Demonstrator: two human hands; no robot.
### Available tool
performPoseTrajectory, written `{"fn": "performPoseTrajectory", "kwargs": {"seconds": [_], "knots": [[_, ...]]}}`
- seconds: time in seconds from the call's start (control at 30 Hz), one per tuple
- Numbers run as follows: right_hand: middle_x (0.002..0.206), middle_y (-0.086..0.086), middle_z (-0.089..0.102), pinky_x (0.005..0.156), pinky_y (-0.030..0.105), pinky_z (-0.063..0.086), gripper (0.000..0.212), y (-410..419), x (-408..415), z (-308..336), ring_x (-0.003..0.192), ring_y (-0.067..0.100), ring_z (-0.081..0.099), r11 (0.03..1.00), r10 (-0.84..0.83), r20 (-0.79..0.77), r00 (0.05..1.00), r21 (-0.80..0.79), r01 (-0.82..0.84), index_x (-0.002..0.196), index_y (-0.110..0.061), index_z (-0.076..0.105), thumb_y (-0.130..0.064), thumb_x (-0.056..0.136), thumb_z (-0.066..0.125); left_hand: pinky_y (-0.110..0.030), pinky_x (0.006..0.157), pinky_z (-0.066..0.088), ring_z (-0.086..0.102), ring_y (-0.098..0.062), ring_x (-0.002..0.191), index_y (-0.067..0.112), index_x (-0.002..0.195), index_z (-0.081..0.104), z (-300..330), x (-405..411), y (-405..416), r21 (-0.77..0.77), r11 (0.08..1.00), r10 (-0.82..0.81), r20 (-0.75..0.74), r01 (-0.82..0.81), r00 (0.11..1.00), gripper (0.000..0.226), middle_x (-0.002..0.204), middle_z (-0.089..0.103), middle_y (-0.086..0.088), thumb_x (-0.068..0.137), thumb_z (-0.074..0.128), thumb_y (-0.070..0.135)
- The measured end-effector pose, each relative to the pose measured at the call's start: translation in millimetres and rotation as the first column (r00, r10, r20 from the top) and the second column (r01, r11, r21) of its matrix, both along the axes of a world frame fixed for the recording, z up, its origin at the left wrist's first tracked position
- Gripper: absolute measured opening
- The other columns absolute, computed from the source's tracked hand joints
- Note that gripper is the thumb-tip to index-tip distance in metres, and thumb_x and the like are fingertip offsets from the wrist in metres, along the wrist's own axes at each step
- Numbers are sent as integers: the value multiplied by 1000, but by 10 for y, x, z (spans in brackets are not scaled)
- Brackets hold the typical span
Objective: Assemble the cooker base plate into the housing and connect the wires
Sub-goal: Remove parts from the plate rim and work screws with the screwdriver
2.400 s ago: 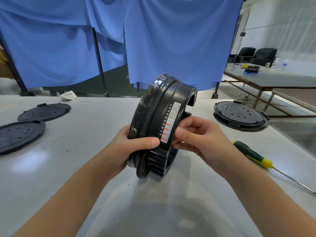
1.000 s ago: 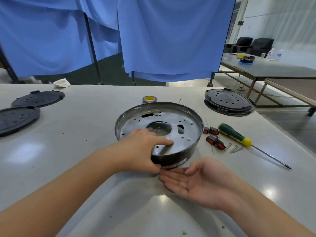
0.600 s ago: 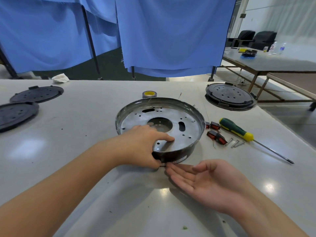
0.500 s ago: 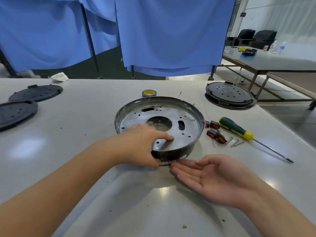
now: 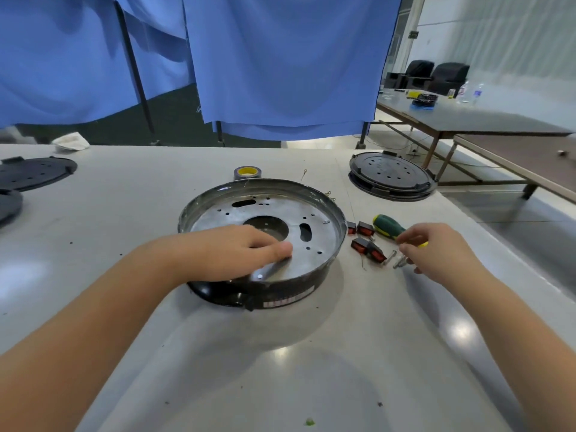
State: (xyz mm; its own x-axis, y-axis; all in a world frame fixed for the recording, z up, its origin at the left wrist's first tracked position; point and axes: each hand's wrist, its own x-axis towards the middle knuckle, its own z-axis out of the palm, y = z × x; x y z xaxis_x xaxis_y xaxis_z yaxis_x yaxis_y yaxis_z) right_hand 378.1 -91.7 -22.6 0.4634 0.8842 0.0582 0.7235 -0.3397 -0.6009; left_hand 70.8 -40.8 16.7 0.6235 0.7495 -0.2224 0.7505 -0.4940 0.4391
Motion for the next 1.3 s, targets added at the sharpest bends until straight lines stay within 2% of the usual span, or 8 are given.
{"fn": "performPoseTrajectory", "kwargs": {"seconds": [0.17,0.3,0.57,0.93,1.03,1.13,1.2,1.3], "knots": [[104,6,67,77,26,41,29,134,19,-186,84,19,53,997,31,158,987,-81,-18,111,-19,71,-5,92,54,-19,81,41,56,6,92,63,114,56,-64,-39,3,33,999,33,41,-34,999,27,112,60,29,98,41,48],[91,1,63,76,24,39,27,192,46,-175,80,17,52,991,63,207,976,-127,-37,99,-19,75,-4,91,55,-19,60,46,52,-1,55,68,110,55,-89,-65,-10,33,998,50,54,-52,997,38,70,65,21,98,43,34],[90,0,58,74,27,39,12,179,105,-56,86,18,52,951,272,300,914,-230,-208,87,-19,62,-8,89,60,-17,52,38,47,0,46,69,109,54,-100,-34,-37,42,995,86,46,-88,995,47,56,54,21,97,41,26],[77,-5,70,69,20,48,20,-43,-13,333,73,6,67,938,333,198,922,29,-345,79,-26,66,-9,88,64,-17,52,37,47,1,45,69,112,54,-60,-22,-73,42,996,79,34,-80,996,52,54,51,19,95,38,21],[73,-7,71,70,21,53,24,-125,-110,592,69,5,69,896,361,139,922,225,-384,81,-29,64,-7,89,62,-15,50,35,47,3,44,66,116,53,-49,-35,-60,7,999,49,22,-49,999,56,63,55,40,94,34,19],[76,-9,73,66,11,53,20,-146,-383,759,70,4,70,811,492,20,871,353,-466,85,-24,67,-5,87,63,-6,46,35,47,6,45,64,120,53,-16,-42,-29,-34,999,-5,-1,5,1000,54,47,52,26,94,36,19],[77,-9,74,67,11,53,19,-99,-631,774,69,6,71,766,591,-32,806,336,-548,84,-22,68,-4,87,64,-7,56,40,53,6,56,64,121,51,40,-49,1,-70,996,-48,-10,47,999,48,59,57,20,94,44,26],[74,-5,74,73,18,56,14,17,-946,748,72,8,72,702,707,-88,702,209,-681,84,-18,70,-5,86,65,-28,88,47,61,-13,99,68,123,44,109,-48,99,-73,991,-119,-92,113,989,41,113,64,-1,89,56,48]]}}
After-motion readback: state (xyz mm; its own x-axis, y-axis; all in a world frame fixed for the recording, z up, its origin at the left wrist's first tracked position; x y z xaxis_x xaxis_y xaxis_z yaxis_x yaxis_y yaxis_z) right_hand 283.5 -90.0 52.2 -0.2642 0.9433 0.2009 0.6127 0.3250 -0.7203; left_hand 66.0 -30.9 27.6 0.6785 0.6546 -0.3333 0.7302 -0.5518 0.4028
